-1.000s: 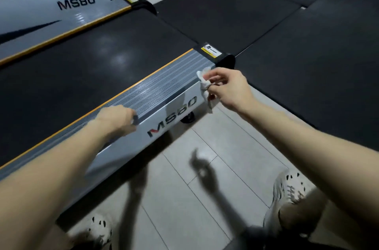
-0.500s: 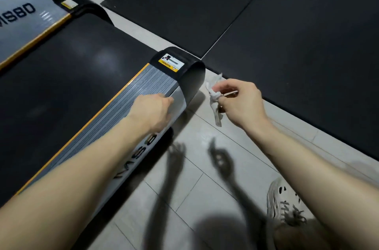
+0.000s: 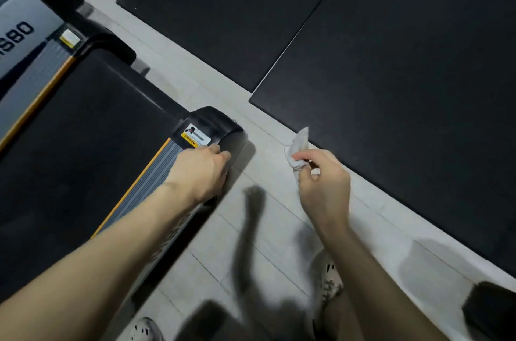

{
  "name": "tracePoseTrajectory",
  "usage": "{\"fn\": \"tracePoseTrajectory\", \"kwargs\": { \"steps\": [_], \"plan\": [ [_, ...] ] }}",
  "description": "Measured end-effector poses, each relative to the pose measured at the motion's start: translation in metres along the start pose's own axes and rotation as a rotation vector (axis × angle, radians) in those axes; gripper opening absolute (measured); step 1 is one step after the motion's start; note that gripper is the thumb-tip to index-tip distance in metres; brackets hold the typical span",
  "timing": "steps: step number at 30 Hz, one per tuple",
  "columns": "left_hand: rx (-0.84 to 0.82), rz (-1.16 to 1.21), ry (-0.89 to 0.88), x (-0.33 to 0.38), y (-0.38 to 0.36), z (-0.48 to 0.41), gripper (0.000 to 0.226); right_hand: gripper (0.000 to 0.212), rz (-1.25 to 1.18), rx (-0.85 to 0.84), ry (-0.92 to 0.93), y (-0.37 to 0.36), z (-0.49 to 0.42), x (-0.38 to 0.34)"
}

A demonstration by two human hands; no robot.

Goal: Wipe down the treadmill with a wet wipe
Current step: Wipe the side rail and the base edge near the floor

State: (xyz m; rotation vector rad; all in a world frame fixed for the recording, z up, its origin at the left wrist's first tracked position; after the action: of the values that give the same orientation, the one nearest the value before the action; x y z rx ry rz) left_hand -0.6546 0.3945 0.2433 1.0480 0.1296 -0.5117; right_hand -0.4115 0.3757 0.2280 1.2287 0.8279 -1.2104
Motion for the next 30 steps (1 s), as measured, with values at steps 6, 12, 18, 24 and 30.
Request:
{"fn": "tracePoseTrajectory", "kwargs": {
  "steps": [6, 12, 18, 24, 30],
  "plan": [
    [0.036, -0.026, -0.009, -0.003, 0.084, -0.044, 0.025, 0.038, 0.050, -0.008, 0.117, 0.035, -0.090, -0.074],
    [0.014, -0.005, 0.040, -0.030, 0.143, -0.104, 0.022, 0.039, 0.270, -0.123, 0.171, 0.044, -0.203, -0.166],
    [-0.162, 0.123, 0.033, -0.056, 0.210, -0.194, 0.025, 0.015, 0.423, -0.257, 0.216, 0.038, -0.317, -0.252],
    [-0.128, 0.277, 0.208, -0.152, 0.313, -0.270, 0.029, 0.003, 0.466, -0.373, 0.225, -0.001, -0.438, -0.347],
    [-0.123, 0.325, 0.373, -0.270, 0.395, -0.304, 0.030, 0.018, 0.443, -0.470, 0.384, -0.045, -0.538, -0.461]
  ]
}}
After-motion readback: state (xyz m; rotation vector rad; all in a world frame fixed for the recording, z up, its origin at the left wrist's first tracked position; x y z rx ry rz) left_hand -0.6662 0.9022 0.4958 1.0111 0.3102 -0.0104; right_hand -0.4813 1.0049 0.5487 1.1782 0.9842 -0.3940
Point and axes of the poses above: each hand's wrist, its own z-axis away from the middle knuckle, its own y-axis out of the back of the hand, x = y × z, the point moved 6 cm from there along -z, towards the middle knuckle, and after that the axes turned 13 degrees about -z, right-handed, at the moved point
